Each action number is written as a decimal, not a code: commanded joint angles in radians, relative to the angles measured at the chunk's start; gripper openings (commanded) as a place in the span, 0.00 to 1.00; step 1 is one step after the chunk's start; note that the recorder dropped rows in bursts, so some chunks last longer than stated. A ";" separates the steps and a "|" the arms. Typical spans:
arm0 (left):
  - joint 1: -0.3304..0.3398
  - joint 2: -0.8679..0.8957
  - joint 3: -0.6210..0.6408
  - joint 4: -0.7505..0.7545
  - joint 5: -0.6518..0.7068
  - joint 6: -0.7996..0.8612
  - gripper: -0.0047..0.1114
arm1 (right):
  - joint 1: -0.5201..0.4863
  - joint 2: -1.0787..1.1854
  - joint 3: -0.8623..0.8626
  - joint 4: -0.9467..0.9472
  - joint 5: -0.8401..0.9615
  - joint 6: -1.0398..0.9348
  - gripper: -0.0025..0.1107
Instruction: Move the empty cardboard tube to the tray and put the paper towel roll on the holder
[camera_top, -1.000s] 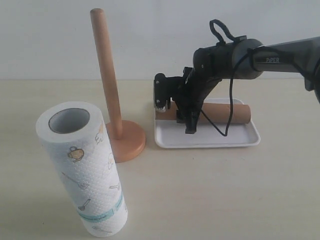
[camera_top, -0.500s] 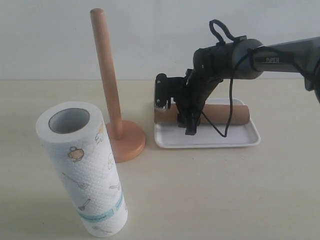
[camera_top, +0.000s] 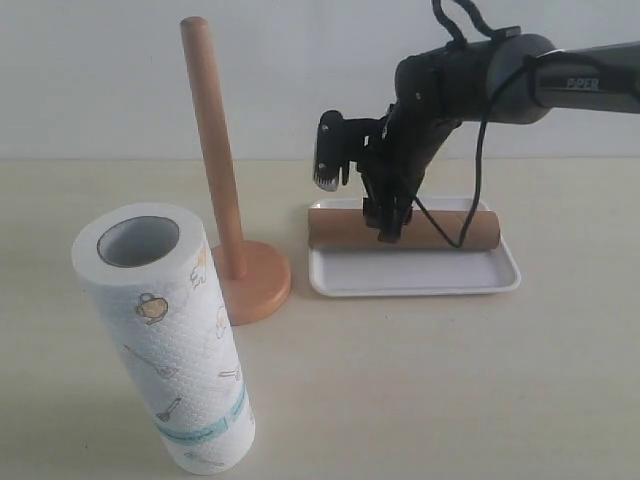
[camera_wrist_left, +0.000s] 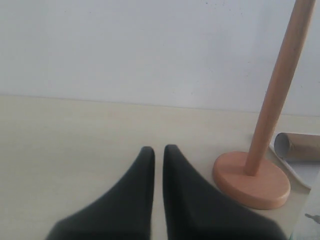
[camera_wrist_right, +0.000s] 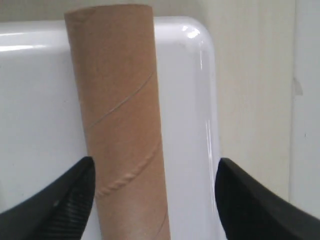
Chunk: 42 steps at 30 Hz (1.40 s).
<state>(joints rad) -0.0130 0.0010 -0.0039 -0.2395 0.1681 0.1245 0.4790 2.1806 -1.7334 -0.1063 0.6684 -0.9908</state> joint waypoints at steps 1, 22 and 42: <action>0.003 -0.001 0.004 -0.007 -0.010 0.001 0.09 | -0.002 -0.058 0.000 -0.071 0.075 0.107 0.53; 0.003 -0.001 0.004 -0.007 -0.010 0.001 0.09 | -0.143 -0.338 0.134 0.106 0.553 0.474 0.02; 0.003 -0.001 0.004 -0.007 -0.010 0.001 0.09 | -0.160 -0.692 0.606 0.221 0.323 0.859 0.02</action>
<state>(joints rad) -0.0130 0.0010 -0.0039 -0.2395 0.1681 0.1245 0.3249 1.5299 -1.1489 0.0543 1.0483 -0.2422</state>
